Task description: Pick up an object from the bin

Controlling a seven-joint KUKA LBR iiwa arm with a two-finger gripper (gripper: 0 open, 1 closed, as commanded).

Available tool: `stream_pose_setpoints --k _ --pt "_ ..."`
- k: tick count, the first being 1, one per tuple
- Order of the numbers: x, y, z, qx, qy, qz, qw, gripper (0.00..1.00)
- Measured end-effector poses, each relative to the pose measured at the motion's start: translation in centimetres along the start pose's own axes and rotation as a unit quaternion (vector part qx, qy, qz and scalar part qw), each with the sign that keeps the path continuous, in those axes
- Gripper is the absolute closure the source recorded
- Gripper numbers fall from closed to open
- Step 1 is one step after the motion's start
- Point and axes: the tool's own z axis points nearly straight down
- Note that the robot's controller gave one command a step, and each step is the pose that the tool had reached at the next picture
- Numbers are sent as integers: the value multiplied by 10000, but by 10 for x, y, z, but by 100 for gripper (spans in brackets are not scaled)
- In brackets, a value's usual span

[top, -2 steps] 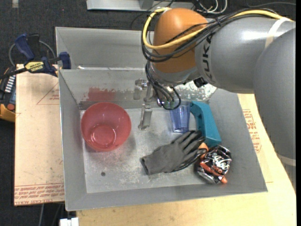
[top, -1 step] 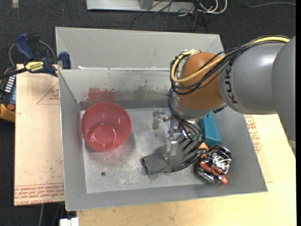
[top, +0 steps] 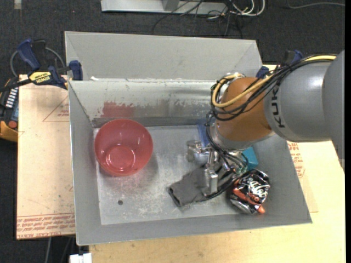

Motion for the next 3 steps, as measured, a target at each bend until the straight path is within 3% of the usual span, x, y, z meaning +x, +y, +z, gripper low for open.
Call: stream_pose_setpoints --k 1,2,3 --pt "-13 20 -36 5 -31 -630 9980 0" --pt "0 1 1 -14 -2 2 10000 0" --pt "-15 7 -7 1 -62 -887 9960 100"
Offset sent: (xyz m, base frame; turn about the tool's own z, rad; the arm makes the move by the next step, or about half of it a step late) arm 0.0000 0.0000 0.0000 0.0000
